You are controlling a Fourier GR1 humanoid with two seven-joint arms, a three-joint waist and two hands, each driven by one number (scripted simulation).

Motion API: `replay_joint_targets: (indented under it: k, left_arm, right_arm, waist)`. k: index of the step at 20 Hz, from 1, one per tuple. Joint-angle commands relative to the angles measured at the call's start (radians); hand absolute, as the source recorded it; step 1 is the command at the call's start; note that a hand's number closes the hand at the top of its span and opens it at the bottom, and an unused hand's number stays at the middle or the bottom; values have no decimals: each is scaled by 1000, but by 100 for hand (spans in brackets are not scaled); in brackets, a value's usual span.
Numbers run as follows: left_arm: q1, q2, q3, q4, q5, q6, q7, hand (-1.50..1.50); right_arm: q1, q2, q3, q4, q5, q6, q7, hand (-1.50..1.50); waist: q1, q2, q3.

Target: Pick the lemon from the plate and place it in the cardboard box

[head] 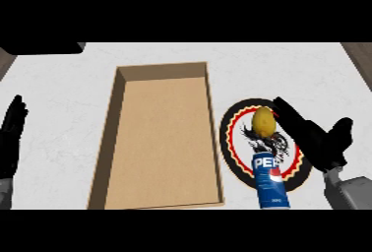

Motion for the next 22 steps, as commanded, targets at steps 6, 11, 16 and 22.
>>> replay_joint_targets:
  k: [6, 11, 16, 22]
  left_arm:
    - [-6, -56, -104, -69, -29, -24, 76, 0]
    - [8, -102, -151, -61, -28, -36, 100, 0]
    - [45, -117, -192, -236, -76, 19, 253, 0]
    - [54, -113, -173, -179, -67, -3, 199, 0]
  right_arm:
    - [-256, 51, -296, -28, 161, -467, -202, -150]
    - [-166, 105, -292, 119, 371, -864, -96, -150]
    - [-135, 176, -179, 107, 537, -991, -113, -150]
    - [-114, -123, -24, 93, 699, -739, 286, -150]
  waist:
    - [11, -5, -10]
    - [15, 8, -10]
    - [30, 0, -10]
    - [11, -6, -16]
